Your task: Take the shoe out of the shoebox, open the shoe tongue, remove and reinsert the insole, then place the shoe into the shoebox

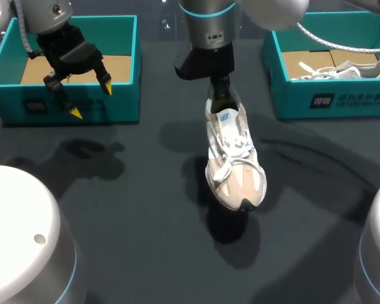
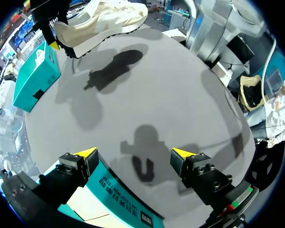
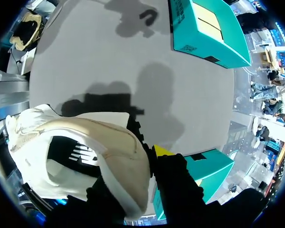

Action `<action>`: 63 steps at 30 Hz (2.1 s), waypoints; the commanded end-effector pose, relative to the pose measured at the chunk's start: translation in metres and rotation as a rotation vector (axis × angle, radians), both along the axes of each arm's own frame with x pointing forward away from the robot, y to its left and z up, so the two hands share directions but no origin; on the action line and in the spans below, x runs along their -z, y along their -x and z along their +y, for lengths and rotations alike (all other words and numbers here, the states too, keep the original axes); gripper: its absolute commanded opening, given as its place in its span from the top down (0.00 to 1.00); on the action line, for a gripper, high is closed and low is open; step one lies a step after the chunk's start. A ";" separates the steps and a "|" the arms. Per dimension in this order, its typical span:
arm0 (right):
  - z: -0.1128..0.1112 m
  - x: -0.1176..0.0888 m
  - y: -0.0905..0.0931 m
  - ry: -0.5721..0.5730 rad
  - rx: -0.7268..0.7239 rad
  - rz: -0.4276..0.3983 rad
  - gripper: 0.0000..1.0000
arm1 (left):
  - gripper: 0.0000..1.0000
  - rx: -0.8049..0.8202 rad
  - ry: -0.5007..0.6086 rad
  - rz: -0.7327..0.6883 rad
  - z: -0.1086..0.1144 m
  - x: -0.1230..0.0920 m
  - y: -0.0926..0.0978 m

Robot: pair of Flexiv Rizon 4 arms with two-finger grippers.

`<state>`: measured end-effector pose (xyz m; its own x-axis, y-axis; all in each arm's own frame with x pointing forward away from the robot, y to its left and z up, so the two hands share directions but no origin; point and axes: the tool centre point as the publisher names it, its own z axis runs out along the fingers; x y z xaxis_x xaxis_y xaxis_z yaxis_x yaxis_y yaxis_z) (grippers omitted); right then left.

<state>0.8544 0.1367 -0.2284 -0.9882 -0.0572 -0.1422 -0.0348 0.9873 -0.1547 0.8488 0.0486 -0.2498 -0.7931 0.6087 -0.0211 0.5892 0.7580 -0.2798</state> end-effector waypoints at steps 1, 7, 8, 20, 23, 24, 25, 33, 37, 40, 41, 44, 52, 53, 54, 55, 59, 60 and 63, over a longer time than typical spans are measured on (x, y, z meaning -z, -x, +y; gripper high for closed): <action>-0.011 -0.028 -0.004 0.005 0.003 -0.006 1.00 | 0.00 0.001 -0.002 -0.003 0.001 0.000 0.001; -0.032 -0.053 -0.022 0.025 -0.025 0.023 1.00 | 0.00 0.001 -0.002 -0.003 0.001 0.000 0.001; -0.038 -0.056 -0.027 0.030 -0.028 0.028 1.00 | 0.00 0.001 -0.002 -0.003 0.001 0.000 0.001; -0.124 -0.089 -0.089 0.048 -0.052 0.017 1.00 | 0.00 0.001 -0.002 -0.003 0.001 0.000 0.001; -0.153 -0.091 -0.110 0.047 -0.051 0.013 1.00 | 0.00 0.001 -0.002 -0.003 0.001 0.000 0.001; -0.159 -0.092 -0.114 0.046 -0.051 0.013 1.00 | 0.00 0.001 -0.002 -0.003 0.001 0.000 0.001; -0.167 -0.092 -0.120 0.044 -0.051 0.012 1.00 | 0.00 0.001 -0.002 -0.003 0.001 0.000 0.001; -0.252 -0.103 -0.189 0.052 -0.019 -0.040 1.00 | 0.00 0.001 -0.002 -0.003 0.001 0.000 0.001; -0.262 -0.103 -0.197 0.049 0.005 -0.043 1.00 | 0.00 0.001 -0.002 -0.003 0.001 0.000 0.001; -0.262 -0.103 -0.197 0.049 0.005 -0.043 1.00 | 0.00 0.001 -0.002 -0.003 0.001 0.000 0.001; -0.262 -0.103 -0.197 0.049 0.005 -0.043 1.00 | 0.00 0.001 -0.002 -0.003 0.001 0.000 0.001; -0.262 -0.103 -0.197 0.049 0.005 -0.043 1.00 | 0.00 0.001 -0.002 -0.003 0.001 0.000 0.001; -0.262 -0.103 -0.197 0.049 0.005 -0.043 1.00 | 0.00 0.001 -0.002 -0.003 0.001 0.000 0.001; -0.267 -0.104 -0.206 0.047 0.007 -0.042 1.00 | 0.00 0.001 -0.002 -0.003 0.001 0.000 0.001; -0.272 -0.106 -0.214 0.048 0.004 -0.040 1.00 | 0.00 0.001 -0.002 -0.003 0.001 0.000 0.001; -0.277 -0.108 -0.221 0.043 -0.013 -0.038 1.00 | 0.00 0.001 -0.002 -0.003 0.001 0.000 0.001; -0.295 -0.109 -0.256 -0.004 -0.066 0.000 1.00 | 0.00 0.001 -0.002 -0.003 0.001 0.000 0.001; -0.298 -0.109 -0.264 0.001 -0.069 0.004 1.00 | 0.00 0.001 -0.002 -0.003 0.001 0.000 0.001; -0.306 -0.111 -0.284 0.006 -0.091 0.012 1.00 | 0.00 0.001 -0.002 -0.003 0.001 0.000 0.001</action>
<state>1.1052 -0.1657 -0.1203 -0.9706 -0.1530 -0.1858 -0.1194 0.9763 -0.1805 0.8487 0.0485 -0.2498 -0.7930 0.6088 -0.0211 0.5893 0.7579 -0.2798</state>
